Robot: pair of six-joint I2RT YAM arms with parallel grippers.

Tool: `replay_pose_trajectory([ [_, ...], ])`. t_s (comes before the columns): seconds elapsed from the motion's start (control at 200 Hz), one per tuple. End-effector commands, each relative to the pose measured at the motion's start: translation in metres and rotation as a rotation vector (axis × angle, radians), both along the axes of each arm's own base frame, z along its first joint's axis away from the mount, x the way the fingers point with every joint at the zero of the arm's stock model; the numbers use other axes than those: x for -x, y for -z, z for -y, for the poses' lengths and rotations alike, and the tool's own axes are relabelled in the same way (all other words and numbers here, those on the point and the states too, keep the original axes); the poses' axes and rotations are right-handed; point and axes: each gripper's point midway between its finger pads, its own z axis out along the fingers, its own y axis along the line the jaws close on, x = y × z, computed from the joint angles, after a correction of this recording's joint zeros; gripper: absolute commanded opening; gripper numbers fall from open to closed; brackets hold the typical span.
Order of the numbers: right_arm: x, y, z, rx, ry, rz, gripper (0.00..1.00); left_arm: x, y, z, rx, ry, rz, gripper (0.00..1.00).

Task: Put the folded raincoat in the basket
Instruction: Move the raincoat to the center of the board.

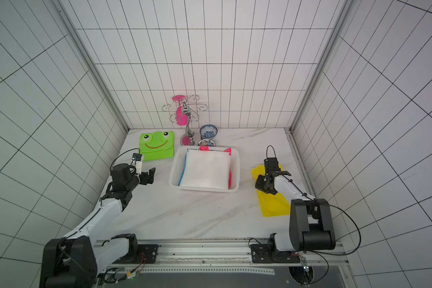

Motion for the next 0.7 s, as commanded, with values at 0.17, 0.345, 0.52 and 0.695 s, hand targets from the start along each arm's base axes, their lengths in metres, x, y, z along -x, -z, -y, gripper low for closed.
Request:
replay_pose_trajectory([
  [0.17,0.014,-0.039,0.006,0.040,-0.050,0.123,0.00,0.019,-0.038,0.056,0.043,0.369,0.033,0.98],
  [0.345,0.023,-0.036,-0.002,-0.007,-0.052,0.099,0.00,0.046,-0.082,0.098,0.101,0.654,0.025,0.95],
  [0.52,0.036,-0.006,-0.015,-0.017,-0.074,-0.042,0.05,0.059,-0.086,0.118,0.077,0.736,-0.013,0.96],
  [0.695,0.037,-0.015,-0.032,-0.120,-0.080,-0.061,0.68,0.075,-0.081,0.131,0.070,0.798,-0.028,0.98],
])
